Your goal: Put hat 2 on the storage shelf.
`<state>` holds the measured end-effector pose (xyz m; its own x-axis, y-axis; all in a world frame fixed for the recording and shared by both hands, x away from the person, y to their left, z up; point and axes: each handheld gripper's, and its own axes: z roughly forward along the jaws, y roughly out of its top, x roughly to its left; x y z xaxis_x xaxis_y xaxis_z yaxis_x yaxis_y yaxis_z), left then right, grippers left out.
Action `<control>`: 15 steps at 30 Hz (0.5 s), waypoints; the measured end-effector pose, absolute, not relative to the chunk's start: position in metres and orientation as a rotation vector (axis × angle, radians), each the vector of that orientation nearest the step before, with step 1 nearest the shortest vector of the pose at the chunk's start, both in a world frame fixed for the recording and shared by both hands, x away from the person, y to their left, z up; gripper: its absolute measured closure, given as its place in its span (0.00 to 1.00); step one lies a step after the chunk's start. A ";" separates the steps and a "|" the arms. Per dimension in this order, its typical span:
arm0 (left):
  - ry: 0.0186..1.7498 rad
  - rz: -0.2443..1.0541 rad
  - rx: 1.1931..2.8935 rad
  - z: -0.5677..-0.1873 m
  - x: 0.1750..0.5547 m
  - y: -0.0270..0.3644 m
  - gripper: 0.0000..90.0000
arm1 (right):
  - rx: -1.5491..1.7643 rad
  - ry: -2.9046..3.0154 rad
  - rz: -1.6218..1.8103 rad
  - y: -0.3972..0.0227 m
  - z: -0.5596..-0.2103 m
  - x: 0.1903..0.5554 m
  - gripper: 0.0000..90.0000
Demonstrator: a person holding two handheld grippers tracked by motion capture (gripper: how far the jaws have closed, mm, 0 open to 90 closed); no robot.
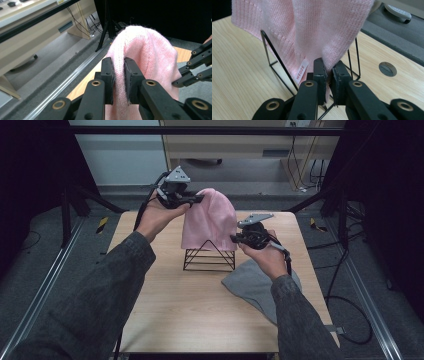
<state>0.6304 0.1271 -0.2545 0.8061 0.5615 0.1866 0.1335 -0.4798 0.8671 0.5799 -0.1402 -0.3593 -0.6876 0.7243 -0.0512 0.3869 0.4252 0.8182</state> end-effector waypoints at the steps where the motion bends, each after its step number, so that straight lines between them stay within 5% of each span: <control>1: 0.516 0.551 2.037 -0.257 0.630 0.127 0.88 | 0.948 2.292 1.153 -0.140 -0.361 0.579 0.92; 15: 0.495 0.503 2.070 -0.279 0.616 0.121 0.88 | 0.976 2.337 1.116 -0.140 -0.382 0.578 0.92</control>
<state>0.6162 0.1210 -0.2787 0.8358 0.5257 0.1587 0.1504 -0.4971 0.8545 0.5779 -0.1403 -0.3819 -0.6905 0.7226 -0.0340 0.4277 0.4457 0.7864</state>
